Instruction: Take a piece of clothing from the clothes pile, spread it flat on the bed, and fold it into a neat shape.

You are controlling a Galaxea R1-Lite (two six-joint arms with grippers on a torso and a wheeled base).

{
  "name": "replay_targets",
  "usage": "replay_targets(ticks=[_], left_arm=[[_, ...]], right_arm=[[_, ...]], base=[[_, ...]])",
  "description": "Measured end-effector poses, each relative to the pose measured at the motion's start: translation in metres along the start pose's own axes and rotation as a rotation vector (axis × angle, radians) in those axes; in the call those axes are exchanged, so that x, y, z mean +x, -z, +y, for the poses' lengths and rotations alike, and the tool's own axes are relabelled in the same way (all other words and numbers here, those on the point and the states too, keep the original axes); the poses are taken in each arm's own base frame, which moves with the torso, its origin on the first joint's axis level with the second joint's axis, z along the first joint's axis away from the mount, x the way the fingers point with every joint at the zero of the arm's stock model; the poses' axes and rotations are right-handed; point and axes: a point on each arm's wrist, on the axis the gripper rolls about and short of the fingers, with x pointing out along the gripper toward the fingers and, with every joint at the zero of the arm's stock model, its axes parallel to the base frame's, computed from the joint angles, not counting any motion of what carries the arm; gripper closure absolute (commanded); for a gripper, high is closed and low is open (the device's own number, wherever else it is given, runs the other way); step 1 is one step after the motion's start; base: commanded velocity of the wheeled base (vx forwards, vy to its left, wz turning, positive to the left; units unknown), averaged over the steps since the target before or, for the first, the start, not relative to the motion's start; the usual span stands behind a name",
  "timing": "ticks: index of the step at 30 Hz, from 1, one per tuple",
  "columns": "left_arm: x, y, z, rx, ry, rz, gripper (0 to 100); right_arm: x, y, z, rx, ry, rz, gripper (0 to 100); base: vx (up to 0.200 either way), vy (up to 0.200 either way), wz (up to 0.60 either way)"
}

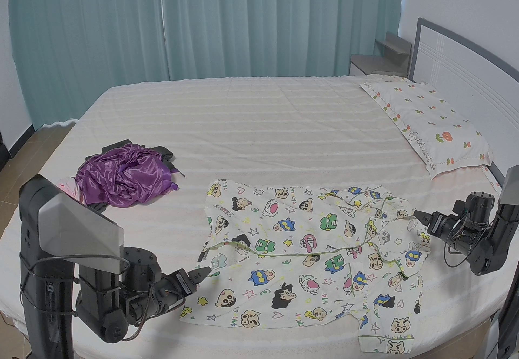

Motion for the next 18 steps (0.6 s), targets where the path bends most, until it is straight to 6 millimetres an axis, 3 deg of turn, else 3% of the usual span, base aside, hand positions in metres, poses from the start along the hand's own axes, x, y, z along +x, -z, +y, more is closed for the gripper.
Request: replay_targets(ticks=[9,18], left_arm=[[0.016,0.016,-0.013,0.051,0.048,0.036,0],[0.016,0.040,-0.040,0.119,0.139,0.085,0]], right_arm=[[0.001,-0.001,0.001,-0.002,-0.003,-0.005,0],[0.001,0.000,0.003,-0.005,-0.008,0.000,0]], base=[[0.000,0.000,0.00],[0.000,0.000,0.00]])
